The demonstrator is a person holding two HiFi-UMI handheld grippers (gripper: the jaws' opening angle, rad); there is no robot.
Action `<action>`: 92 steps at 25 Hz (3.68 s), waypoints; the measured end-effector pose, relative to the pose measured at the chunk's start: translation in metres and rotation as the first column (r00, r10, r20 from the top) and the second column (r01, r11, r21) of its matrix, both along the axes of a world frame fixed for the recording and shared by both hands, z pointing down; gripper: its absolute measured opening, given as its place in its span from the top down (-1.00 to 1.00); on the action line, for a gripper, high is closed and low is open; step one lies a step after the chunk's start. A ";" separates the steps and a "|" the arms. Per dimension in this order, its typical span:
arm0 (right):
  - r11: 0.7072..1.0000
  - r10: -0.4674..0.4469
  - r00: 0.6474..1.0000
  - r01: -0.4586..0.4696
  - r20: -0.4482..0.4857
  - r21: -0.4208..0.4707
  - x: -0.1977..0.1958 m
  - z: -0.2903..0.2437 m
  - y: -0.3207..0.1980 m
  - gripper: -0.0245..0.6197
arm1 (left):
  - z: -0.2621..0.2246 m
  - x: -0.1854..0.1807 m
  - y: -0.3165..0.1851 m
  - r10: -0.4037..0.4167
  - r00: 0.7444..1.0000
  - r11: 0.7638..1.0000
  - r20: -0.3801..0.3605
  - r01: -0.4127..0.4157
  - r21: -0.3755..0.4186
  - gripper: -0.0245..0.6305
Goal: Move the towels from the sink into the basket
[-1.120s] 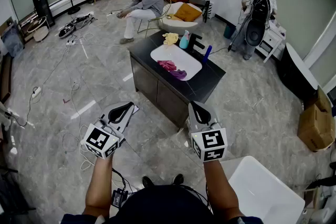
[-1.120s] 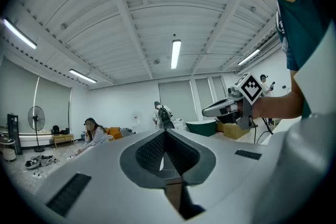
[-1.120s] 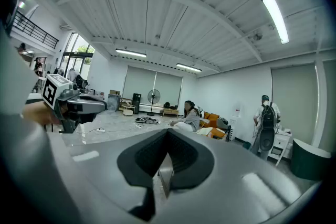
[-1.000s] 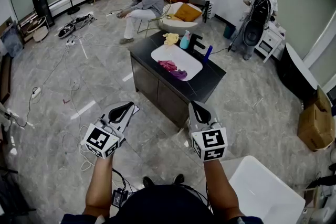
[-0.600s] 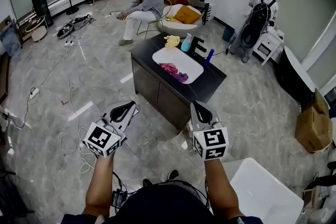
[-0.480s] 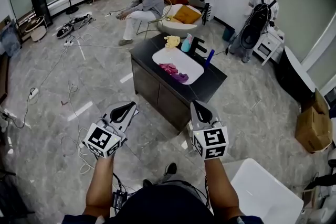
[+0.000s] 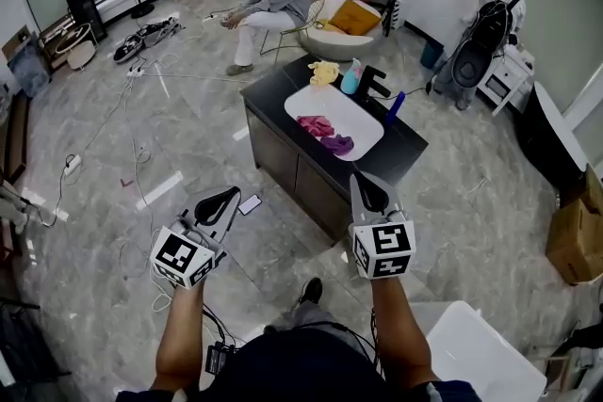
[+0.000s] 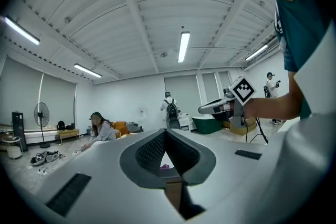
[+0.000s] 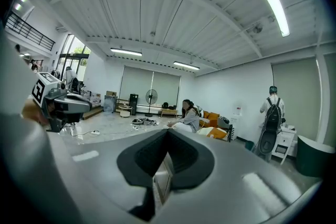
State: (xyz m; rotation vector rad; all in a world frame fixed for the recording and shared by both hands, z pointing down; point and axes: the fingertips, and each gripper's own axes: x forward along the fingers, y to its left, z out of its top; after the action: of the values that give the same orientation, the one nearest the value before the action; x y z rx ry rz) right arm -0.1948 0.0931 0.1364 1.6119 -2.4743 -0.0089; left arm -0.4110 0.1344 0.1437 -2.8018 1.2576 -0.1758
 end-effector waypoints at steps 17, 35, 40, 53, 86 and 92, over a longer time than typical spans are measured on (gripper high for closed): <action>0.996 -0.077 0.997 0.078 0.031 -0.050 0.077 0.029 -0.194 0.90 | 0.016 0.095 -0.185 -0.036 0.998 0.998 0.044 0.038 -0.052 0.91; 0.997 0.050 0.998 -0.049 0.022 -0.067 0.104 0.040 -0.276 0.90 | 0.014 0.128 -0.322 0.126 0.992 0.992 0.030 -0.125 -0.032 0.91; 0.991 0.123 0.992 -0.123 0.001 -0.059 0.077 0.028 -0.311 0.90 | 0.002 0.105 -0.378 0.208 0.978 0.978 0.001 -0.208 -0.005 0.91; 0.968 0.245 0.969 -0.246 -0.013 -0.049 -0.002 0.015 -0.406 0.90 | -0.009 0.026 -0.489 0.332 0.943 0.943 -0.008 -0.332 0.000 0.91; 0.938 0.238 0.971 -0.225 0.017 -0.262 0.038 0.184 -0.684 0.89 | 0.141 0.127 -0.811 0.381 0.917 0.909 0.119 -0.347 -0.232 0.91; 0.924 0.235 0.972 -0.214 0.030 -0.316 0.040 0.237 -0.730 0.89 | 0.203 0.150 -0.865 0.400 0.903 0.888 0.157 -0.340 -0.310 0.90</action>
State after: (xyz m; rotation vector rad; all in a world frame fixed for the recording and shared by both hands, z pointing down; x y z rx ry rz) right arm -0.1548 -0.6373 0.3732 1.7623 -2.1812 0.4514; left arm -0.2609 -0.7306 0.3471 -3.0800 0.6718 -0.6597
